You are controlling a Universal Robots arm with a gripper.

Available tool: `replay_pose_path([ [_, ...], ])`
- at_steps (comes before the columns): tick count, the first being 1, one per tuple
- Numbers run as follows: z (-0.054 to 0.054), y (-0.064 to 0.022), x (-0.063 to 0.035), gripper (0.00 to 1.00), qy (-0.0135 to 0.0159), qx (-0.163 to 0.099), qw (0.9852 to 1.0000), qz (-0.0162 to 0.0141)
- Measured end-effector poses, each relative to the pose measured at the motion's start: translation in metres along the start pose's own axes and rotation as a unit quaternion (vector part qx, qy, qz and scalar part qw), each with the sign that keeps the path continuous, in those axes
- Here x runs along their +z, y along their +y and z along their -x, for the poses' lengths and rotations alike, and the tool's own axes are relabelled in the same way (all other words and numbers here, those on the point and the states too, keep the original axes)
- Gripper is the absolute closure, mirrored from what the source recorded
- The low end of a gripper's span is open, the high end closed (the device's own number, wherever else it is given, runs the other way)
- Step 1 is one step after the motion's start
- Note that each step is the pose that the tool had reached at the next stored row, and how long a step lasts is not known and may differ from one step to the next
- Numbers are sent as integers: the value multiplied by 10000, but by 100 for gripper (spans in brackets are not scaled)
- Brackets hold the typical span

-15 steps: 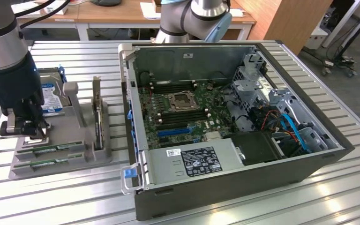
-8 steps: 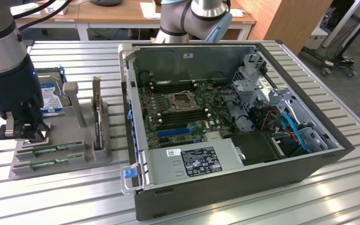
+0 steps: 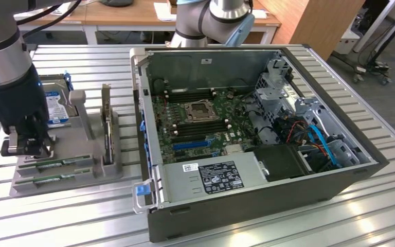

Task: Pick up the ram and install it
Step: 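Pick up the ram and move it above insertion slot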

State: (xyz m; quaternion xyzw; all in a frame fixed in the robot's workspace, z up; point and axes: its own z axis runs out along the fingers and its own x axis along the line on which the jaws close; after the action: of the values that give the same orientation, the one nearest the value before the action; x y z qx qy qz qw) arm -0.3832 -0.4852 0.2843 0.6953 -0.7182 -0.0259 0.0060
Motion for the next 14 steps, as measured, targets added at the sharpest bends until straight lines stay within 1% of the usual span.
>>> replay_pose_path([
  [14, -4, -7, 148, 69, 0, 0, 10000, 0],
])
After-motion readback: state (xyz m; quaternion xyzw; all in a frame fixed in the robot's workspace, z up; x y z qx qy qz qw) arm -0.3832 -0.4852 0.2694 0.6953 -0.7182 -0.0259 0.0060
